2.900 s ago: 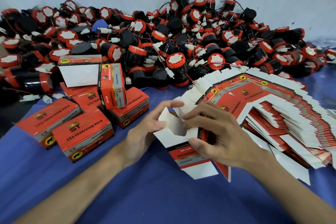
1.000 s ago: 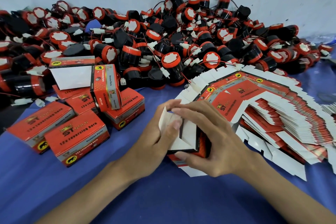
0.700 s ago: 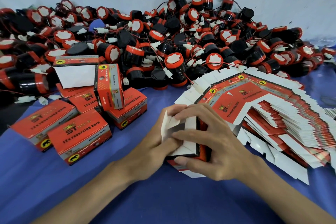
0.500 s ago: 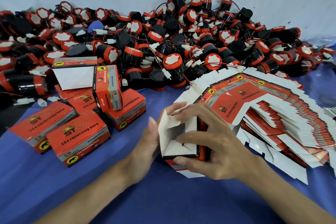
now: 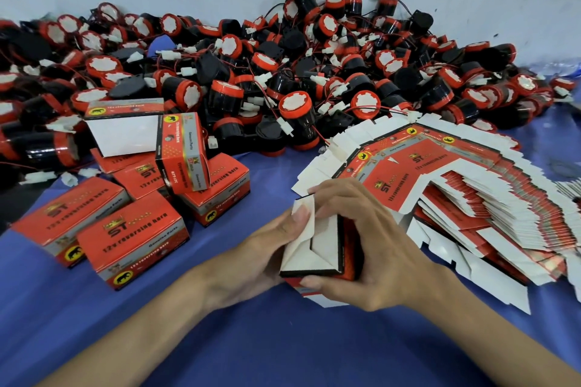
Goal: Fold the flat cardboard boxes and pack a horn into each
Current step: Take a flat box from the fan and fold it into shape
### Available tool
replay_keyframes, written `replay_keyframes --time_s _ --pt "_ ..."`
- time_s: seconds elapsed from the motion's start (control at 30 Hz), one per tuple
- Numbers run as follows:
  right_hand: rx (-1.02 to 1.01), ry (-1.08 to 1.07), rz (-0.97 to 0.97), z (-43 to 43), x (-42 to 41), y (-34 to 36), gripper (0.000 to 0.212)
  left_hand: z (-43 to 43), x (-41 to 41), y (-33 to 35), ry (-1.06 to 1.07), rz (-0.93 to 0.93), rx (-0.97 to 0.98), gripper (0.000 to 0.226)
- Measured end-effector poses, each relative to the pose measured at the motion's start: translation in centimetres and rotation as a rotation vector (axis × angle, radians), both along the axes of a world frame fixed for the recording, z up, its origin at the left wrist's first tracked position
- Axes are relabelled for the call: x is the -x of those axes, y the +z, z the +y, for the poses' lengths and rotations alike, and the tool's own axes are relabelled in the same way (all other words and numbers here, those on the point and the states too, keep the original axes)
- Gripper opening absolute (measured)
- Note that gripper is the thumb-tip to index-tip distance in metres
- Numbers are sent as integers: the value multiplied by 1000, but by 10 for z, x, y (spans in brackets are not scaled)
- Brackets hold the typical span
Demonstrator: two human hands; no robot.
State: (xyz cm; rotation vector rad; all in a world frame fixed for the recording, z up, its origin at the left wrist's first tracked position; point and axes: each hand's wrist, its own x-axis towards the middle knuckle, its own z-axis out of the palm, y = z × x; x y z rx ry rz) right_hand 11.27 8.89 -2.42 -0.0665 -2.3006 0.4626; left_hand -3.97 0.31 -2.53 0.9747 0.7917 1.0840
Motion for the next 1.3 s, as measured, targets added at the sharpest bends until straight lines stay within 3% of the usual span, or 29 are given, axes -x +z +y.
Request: replay_keyframes --time_s 0.13,0.4,0.7,0.83,0.97,1.03,1.1,1.23,1.3 --pt "-41 1 77 0 0 1 66 -2 1 0 -54 -10 49 47" --pt "-103 28 163 1 5 -2 63 -4 -12 -1 133 -47 -82 32" --pt "-89 62 183 -2 8 -1 59 -2 -8 0 164 -179 15 29" --pt "-99 52 170 -3 8 0 58 -3 -3 -1 71 -252 -33 52" --pt "-122 -57 39 1 3 3 73 -3 3 3 97 -277 -114 75" --pt "-93 -79 -1 3 0 5 79 0 9 8 255 -75 -215 100" --pt "-37 -80 19 6 -2 5 77 3 18 11 443 362 -445 112" --pt "215 -250 118 13 0 -1 49 10 33 5 640 1466 -953 85" --pt "288 -400 124 27 11 2 31 10 32 -3 595 1777 -1074 72"
